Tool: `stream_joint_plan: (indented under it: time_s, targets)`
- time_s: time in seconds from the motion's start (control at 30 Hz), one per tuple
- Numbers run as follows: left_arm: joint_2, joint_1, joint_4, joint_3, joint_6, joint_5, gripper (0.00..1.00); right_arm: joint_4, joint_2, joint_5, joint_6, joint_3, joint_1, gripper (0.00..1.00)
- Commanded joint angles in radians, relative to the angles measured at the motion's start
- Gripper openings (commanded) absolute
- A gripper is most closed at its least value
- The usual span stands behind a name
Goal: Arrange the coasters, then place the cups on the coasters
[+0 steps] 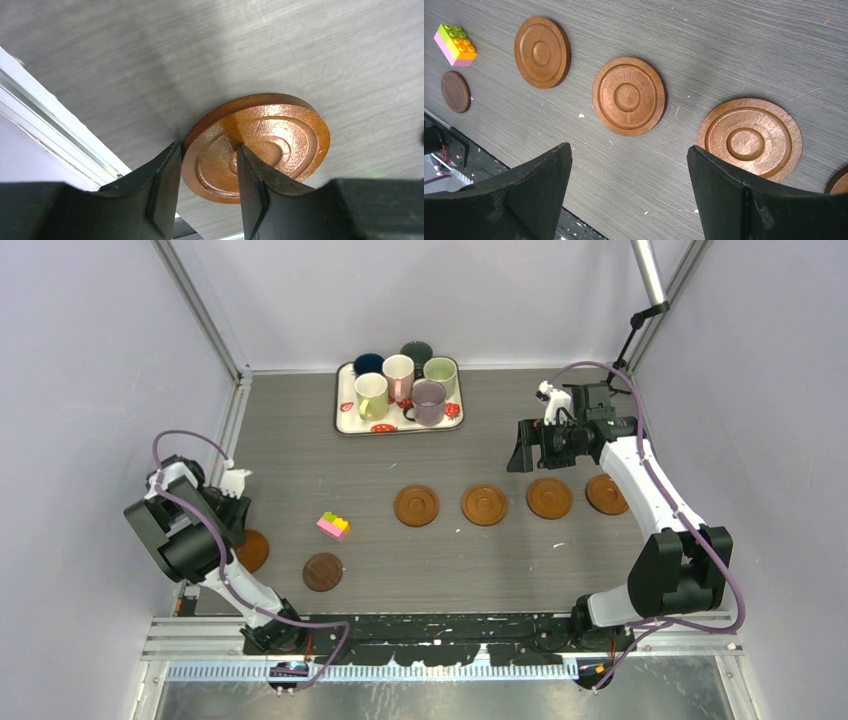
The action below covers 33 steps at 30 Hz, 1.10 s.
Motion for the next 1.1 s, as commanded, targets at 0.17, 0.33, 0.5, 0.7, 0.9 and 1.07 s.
stream_joint_plan:
  time_s: [0.17, 0.33, 0.5, 0.7, 0.9, 1.07]
  targets:
    - [0.109, -0.236, 0.251, 0.123, -0.262, -0.023, 0.39, 0.008, 0.006, -0.005, -0.011, 0.014, -0.001, 0.89]
    - [0.199, -0.381, 0.253, 0.239, -0.353, -0.057, 0.39, 0.008, 0.005, 0.002, -0.017, 0.012, 0.000, 0.89]
    - [0.210, -0.528, 0.237, 0.261, -0.413, -0.062, 0.38, 0.008, 0.003, 0.005, -0.019, 0.010, -0.001, 0.89]
    - [0.132, -0.643, 0.217, 0.181, -0.453, -0.040, 0.36, 0.008, -0.004, 0.002, -0.020, 0.009, -0.001, 0.89]
    - [0.008, -0.761, 0.178, 0.065, -0.507, 0.013, 0.35, 0.008, -0.004, -0.001, -0.020, 0.010, -0.002, 0.89]
    - [-0.033, -0.835, 0.164, 0.016, -0.571, 0.036, 0.34, 0.008, -0.007, -0.003, -0.020, 0.011, -0.001, 0.89]
